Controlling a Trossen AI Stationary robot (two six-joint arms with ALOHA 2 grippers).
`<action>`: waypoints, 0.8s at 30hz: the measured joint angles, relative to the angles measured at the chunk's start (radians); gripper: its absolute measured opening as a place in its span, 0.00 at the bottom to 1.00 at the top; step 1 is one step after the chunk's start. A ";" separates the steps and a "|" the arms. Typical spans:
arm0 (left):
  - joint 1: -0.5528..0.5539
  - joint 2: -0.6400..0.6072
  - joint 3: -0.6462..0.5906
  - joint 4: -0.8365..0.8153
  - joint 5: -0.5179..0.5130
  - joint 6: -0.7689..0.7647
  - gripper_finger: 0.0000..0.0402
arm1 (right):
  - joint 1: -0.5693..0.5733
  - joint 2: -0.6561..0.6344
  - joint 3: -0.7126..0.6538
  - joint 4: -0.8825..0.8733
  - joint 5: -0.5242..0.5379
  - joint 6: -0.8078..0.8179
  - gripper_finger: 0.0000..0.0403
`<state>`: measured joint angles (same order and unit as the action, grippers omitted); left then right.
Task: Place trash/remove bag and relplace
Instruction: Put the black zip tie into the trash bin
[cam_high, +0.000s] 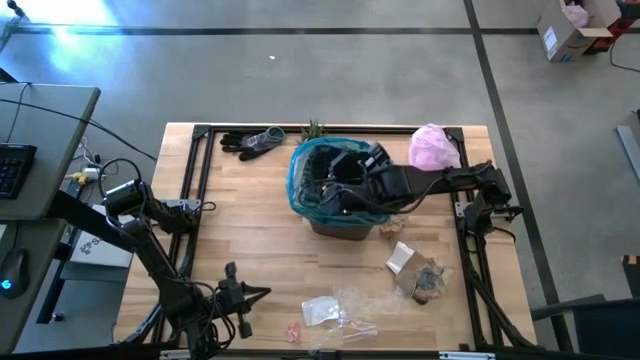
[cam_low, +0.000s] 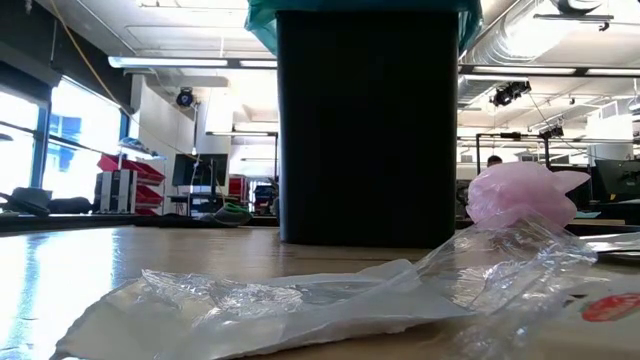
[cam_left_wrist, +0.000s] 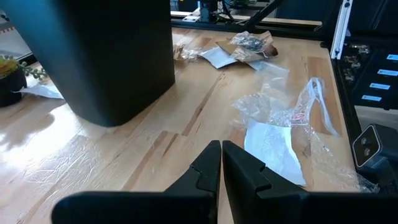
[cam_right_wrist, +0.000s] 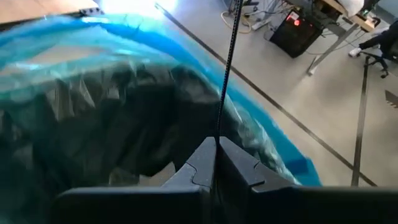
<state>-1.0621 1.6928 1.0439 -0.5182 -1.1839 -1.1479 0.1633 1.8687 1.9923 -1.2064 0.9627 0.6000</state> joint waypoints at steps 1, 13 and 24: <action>0.002 0.000 0.000 0.000 0.000 -0.001 0.00 | 0.006 0.000 0.000 -0.019 0.000 0.013 0.00; 0.022 0.000 0.000 0.024 0.022 0.000 0.00 | 0.064 0.000 0.000 -0.171 0.032 0.132 0.01; 0.032 0.000 0.000 0.024 0.026 0.000 0.00 | 0.098 0.000 0.001 -0.193 0.070 0.143 0.27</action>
<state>-1.0305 1.6928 1.0443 -0.4944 -1.1577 -1.1477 0.2609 1.8686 1.9933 -1.3998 1.0323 0.7430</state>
